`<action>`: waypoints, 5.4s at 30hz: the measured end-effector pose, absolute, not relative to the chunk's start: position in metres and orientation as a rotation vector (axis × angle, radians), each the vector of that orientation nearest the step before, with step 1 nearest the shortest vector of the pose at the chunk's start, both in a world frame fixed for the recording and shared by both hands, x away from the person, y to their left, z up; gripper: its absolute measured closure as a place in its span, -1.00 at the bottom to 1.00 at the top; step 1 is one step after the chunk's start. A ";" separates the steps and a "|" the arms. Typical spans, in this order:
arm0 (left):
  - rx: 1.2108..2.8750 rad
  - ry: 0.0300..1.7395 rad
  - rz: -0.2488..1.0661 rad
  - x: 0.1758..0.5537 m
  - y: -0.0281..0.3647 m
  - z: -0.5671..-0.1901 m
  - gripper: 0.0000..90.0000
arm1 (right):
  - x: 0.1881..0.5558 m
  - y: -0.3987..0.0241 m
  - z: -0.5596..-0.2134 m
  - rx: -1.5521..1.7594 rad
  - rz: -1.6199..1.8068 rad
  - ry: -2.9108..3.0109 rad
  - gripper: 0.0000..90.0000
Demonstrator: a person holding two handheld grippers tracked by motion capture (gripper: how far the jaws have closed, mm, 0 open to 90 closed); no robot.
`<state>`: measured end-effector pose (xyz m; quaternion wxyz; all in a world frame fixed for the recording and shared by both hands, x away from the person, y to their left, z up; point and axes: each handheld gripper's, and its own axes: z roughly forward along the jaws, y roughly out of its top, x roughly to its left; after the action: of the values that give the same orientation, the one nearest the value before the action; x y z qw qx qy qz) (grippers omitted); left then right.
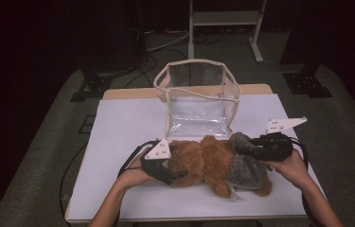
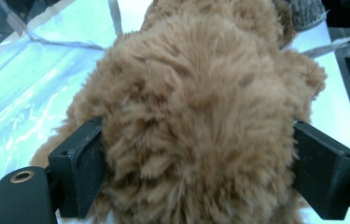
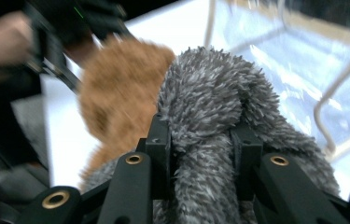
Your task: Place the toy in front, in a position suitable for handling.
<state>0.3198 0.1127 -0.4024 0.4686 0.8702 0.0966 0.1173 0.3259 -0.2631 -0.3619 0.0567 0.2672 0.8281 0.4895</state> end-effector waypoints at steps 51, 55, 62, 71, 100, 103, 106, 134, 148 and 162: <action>2.139 0.209 0.290 0.314 0.111 -0.406 -0.54 | 0.333 -0.212 -0.354 0.731 1.382 2.522 0.47; 2.135 0.205 0.295 0.316 0.111 -0.406 -0.53 | 0.340 -0.236 -0.358 0.839 1.406 2.489 0.46; 2.149 0.206 0.316 0.319 0.114 -0.404 -0.50 | 0.327 -0.226 -0.378 0.874 1.472 2.535 0.47; 2.145 0.208 0.303 0.321 0.116 -0.405 -0.51 | 0.310 -0.228 -0.384 0.867 1.496 2.521 0.47; 2.110 0.219 0.280 0.317 0.123 -0.406 -0.44 | 0.326 -0.189 -0.355 0.767 1.352 2.563 0.45; 2.109 0.219 0.274 0.316 0.121 -0.406 -0.33 | 0.324 -0.178 -0.348 0.729 1.371 2.572 0.45; 2.105 0.210 0.272 0.315 0.121 -0.407 -0.32 | 0.327 -0.155 -0.347 0.684 1.387 2.596 0.45; 2.138 0.170 0.273 0.311 0.127 -0.406 -0.21 | 0.403 -0.077 -0.360 0.724 1.261 2.811 0.46; 2.093 0.278 0.289 0.320 0.128 -0.407 -0.26 | 0.335 -0.134 -0.342 0.637 1.302 2.732 0.46; 2.135 0.273 0.269 0.319 0.128 -0.412 -0.56 | 0.339 -0.151 -0.357 0.681 1.350 2.665 0.47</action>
<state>0.3189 0.1277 -0.4121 0.4673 0.8701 0.1115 0.1097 0.3389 -0.1513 -0.3569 0.0389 0.2221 0.8691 0.4402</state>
